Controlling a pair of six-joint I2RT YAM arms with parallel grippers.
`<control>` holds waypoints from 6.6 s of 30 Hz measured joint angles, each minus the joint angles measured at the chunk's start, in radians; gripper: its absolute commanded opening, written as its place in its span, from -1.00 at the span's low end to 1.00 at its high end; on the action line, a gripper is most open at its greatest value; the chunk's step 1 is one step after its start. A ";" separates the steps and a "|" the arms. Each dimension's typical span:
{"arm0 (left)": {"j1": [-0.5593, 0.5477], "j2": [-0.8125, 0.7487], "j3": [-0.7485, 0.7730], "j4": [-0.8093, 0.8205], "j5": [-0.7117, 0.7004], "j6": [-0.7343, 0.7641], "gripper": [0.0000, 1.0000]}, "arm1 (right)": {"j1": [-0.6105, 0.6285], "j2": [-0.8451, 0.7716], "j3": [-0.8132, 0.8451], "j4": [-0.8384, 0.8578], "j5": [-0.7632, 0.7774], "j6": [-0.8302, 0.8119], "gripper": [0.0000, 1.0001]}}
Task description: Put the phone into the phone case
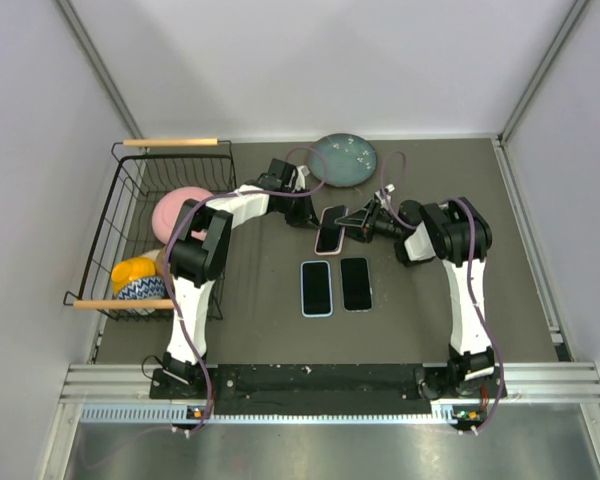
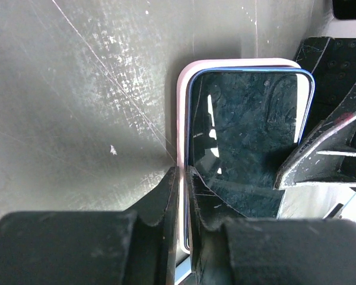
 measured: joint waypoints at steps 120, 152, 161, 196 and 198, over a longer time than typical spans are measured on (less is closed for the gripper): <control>-0.008 -0.746 -0.632 0.683 0.419 -0.409 -1.00 | 0.156 -1.191 -0.453 -0.698 0.100 -0.433 -0.77; -0.070 -0.818 -0.671 0.511 0.623 -0.240 -1.00 | 0.161 -1.324 -0.392 -0.828 0.179 -0.606 0.09; -0.072 -0.818 -0.649 0.427 0.594 -0.163 -1.00 | 0.159 -1.294 -0.364 -0.861 0.198 -0.594 -1.00; -0.108 -0.829 -0.674 0.579 0.474 -0.335 -1.00 | 0.175 -1.373 -0.533 -0.760 0.197 -0.525 -0.24; -0.108 -0.829 -0.686 0.631 0.483 -0.367 -1.00 | 0.177 -1.378 -0.544 -0.735 0.192 -0.508 -0.47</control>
